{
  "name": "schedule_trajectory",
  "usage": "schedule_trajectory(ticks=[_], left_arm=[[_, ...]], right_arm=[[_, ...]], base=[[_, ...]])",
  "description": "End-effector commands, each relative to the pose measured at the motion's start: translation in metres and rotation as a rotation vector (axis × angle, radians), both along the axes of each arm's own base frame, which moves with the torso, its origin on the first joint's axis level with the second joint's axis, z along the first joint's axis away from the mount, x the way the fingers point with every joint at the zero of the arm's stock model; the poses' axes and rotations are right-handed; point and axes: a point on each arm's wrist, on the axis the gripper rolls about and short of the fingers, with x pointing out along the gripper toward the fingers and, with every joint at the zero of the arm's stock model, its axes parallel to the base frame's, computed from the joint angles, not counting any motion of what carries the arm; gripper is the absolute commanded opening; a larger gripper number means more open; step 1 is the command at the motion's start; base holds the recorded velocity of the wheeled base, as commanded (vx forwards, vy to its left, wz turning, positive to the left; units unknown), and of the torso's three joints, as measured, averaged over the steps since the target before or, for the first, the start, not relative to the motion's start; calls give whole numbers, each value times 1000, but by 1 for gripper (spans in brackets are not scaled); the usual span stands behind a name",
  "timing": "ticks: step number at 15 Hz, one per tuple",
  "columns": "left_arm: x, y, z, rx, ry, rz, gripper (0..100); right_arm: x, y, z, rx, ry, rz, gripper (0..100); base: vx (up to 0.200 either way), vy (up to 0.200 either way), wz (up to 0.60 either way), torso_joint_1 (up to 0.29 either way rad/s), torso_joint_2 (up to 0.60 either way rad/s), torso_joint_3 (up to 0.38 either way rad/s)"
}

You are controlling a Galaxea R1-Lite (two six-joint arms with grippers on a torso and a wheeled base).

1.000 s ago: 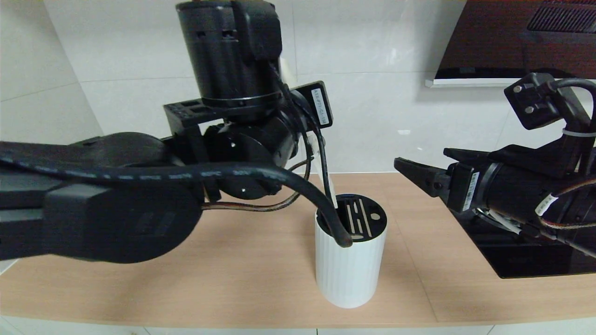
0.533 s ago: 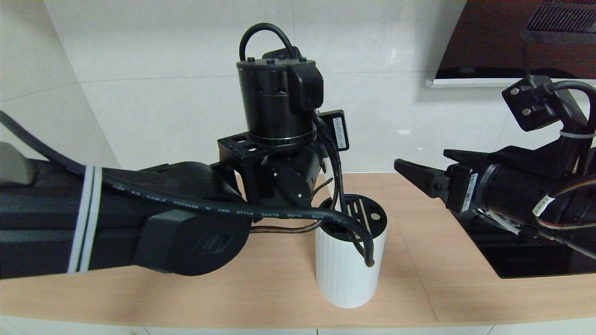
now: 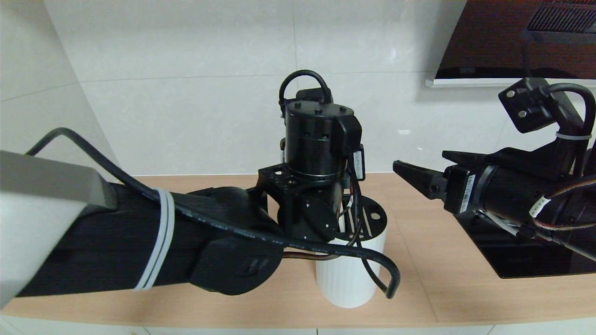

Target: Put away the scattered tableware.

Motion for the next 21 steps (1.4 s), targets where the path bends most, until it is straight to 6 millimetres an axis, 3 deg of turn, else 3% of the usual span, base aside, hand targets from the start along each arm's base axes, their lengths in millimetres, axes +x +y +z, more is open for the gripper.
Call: schedule_trajectory(ticks=[1,8,16,17,21], left_arm=[[2,-7,-18,38,31,-7,0],[2,-15,-51,106,89,-18,0],[4,-17,-59,122,105,-19,0],[4,-17,-59,120,103,-19,100],[3,-17,-57,115,100,-22,100]], right_arm=[[1,1,-2,-4,5,0,100],[4,4,-6,-16,17,0,100],[4,4,-7,-18,20,0,100],[4,4,-7,-19,21,0,100],[5,5,-8,-23,25,2,100]], base=[[0,0,0,0,0,0],[0,0,0,0,0,0],[0,0,0,0,0,0],[0,0,0,0,0,0],[0,0,0,0,0,0]])
